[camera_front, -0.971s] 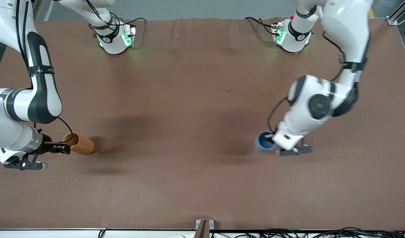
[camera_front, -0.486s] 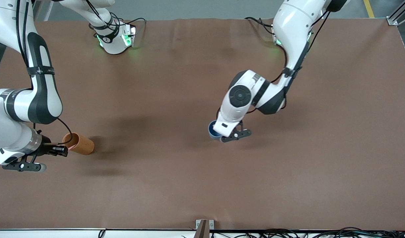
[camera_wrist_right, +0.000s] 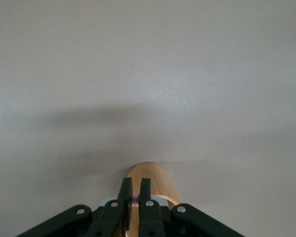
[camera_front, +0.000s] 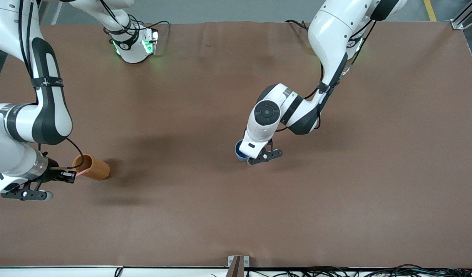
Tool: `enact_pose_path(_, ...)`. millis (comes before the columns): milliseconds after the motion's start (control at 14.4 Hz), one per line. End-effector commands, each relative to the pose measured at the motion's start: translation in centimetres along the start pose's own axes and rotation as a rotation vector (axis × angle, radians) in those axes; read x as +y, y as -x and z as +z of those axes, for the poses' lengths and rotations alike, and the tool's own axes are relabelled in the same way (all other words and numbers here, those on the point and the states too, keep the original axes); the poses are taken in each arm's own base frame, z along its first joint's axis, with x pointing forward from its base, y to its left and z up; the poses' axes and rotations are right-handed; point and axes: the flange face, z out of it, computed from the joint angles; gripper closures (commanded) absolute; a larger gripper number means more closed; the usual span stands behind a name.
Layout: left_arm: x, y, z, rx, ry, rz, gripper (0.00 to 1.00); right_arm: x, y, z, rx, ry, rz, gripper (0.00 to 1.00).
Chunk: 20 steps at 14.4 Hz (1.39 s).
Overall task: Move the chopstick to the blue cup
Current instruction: 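Release the blue cup with the left gripper while the right gripper lifts the stick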
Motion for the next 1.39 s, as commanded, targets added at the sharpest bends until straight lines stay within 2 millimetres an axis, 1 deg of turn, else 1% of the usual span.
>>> enact_pose_path(0, 0.5, -0.3, 0.5, 0.022, 0.007, -0.007, 0.97, 1.2, 0.3, -4.6, 0.04, -0.013, 0.01, 0.98)
enact_pose_path(69, 0.4, -0.4, 0.5, 0.023, 0.007, -0.007, 0.85, 1.2, 0.8, -6.6, 0.039, -0.016, 0.01, 0.98)
enact_pose_path(139, 0.3, -0.6, 0.5, 0.024, 0.006, -0.003, 0.49, 1.2, 1.6, -9.4, 0.043, -0.02, 0.011, 0.98)
enact_pose_path(208, 0.3, -0.6, 0.5, 0.023, 0.007, 0.002, 0.25, 1.5, 2.4, -12.3, 0.058, -0.025, 0.011, 0.98)
enact_pose_path(277, 0.3, -0.5, 0.3, 0.023, 0.007, 0.002, 0.05, 1.7, 3.2, -15.0, 0.079, -0.027, 0.012, 0.98)
enact_pose_path(347, 0.2, -0.8, -0.5, 0.027, 0.01, -0.002, 0.0, 1.7, 3.9, -17.5, 0.107, -0.031, 0.013, 0.98)
enact_pose_path(416, 0.1, -1.0, -1.6, 0.033, 0.014, -0.004, 0.0, 1.3, 4.7, -20.1, 0.142, -0.039, 0.009, 0.98)
enact_pose_path(486, -0.4, -1.5, -4.5, 0.044, 0.006, 0.0, 0.0, 0.5, 5.3, -21.9, 0.167, -0.047, 0.006, 0.98)
enact_pose_path(555, -0.8, -1.8, -7.2, 0.058, 0.0, 0.009, 0.0, -1.2, 5.6, -23.3, 0.189, -0.056, -0.017, 0.98)
enact_pose_path(624, -2.6, -3.8, -11.1, 0.089, 0.016, 0.001, 0.0, -2.9, 5.9, -24.4, 0.209, -0.074, -0.027, 0.98)
enact_pose_path(694, -4.6, -5.4, -14.3, 0.103, 0.02, 0.019, 0.0, -4.7, 6.0, -25.6, 0.231, -0.084, -0.024, 0.98)
enact_pose_path(763, -6.1, -6.2, -17.0, 0.106, 0.012, 0.055, 0.0, -7.8, 6.1, -26.8, 0.254, -0.1, -0.031, 0.98)
enact_pose_path(832, -8.2, -7.4, -19.6, 0.113, 0.013, 0.079, 0.0, -10.7, 6.5, -27.6, 0.266, -0.114, -0.031, 0.98)
enact_pose_path(902, -10.7, -8.7, -22.4, 0.118, 0.007, 0.107, 0.0, -14.1, 7.2, -27.9, 0.265, -0.126, -0.023, 0.98)
enact_pose_path(971, -12.6, -9.2, -24.6, 0.116, 0.0, 0.143, 0.0, -17.1, 7.9, -28.2, 0.268, -0.141, -0.01, 0.98)
enact_pose_path(1040, -15.1, -9.9, -27.1, 0.119, -0.009, 0.181, 0.0, -20.4, 8.6, -29.2, 0.293, -0.167, -0.003, 0.98)
enact_pose_path(1110, -17.6, -10.6, -29.4, 0.127, -0.013, 0.213, 0.0, -23.3, 9.1, -28.8, 0.299, -0.184, 0.006, 0.99)
enact_pose_path(1179, -19.9, -11.0, -31.0, 0.119, -0.027, 0.26, 0.0, -25.5, 9.5, -28.4, 0.308, -0.199, 0.021, 0.99)
enact_pose_path(1318, -24.6, -11.3, -34.1, 0.12, -0.042, 0.314, 0.0, -31.4, 10.6, -26.6, 0.321, -0.215, 0.036, 0.99)
